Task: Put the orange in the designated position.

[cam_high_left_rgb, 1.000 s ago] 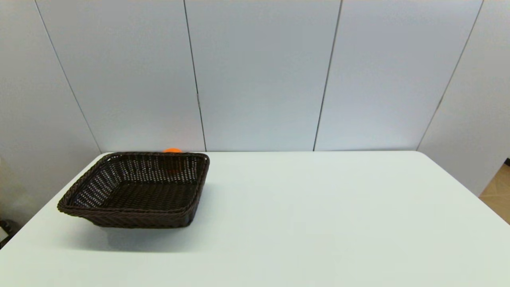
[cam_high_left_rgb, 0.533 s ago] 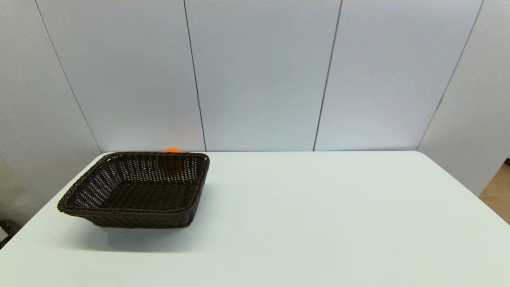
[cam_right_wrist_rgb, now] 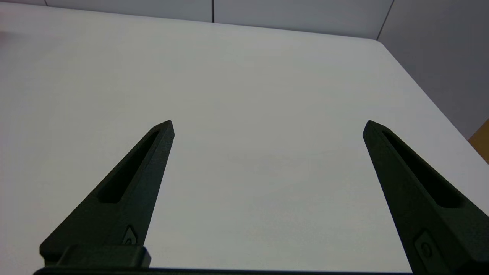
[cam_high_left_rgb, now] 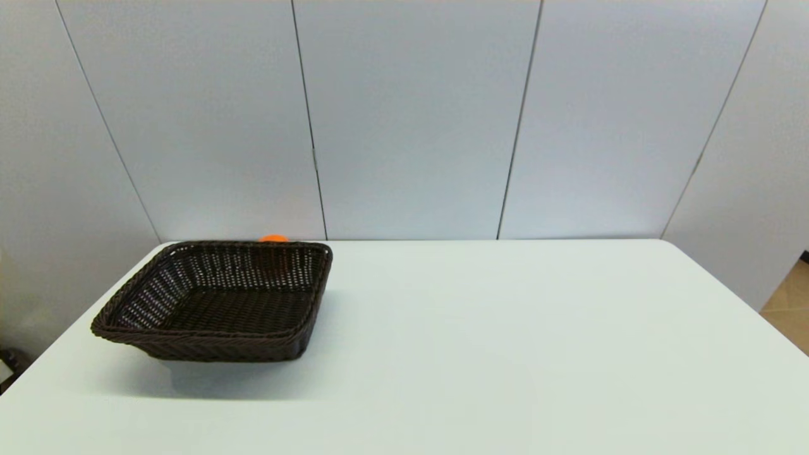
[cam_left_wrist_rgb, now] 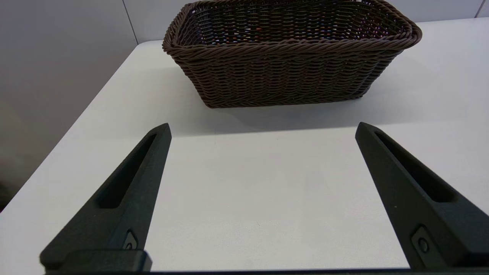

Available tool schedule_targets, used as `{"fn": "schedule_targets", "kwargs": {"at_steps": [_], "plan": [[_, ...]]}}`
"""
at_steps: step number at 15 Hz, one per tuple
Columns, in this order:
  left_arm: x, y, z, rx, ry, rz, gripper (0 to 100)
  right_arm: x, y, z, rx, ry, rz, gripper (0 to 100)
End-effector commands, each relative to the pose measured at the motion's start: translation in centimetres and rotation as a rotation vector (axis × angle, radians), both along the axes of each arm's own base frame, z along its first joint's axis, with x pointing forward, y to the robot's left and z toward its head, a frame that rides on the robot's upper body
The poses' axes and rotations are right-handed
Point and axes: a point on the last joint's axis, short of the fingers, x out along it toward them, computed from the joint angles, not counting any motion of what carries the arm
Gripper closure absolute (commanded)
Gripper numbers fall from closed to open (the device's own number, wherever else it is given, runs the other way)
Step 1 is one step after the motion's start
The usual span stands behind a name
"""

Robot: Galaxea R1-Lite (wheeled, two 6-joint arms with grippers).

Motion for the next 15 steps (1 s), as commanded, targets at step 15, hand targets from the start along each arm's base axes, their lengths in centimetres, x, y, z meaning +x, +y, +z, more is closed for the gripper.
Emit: {"fn": "schedule_targets", "kwargs": {"at_steps": [15], "plan": [[0.01,0.00,0.00,0.000,0.002,0.000,0,0.00,0.00,0.00,0.000,0.000,0.000,0]]}}
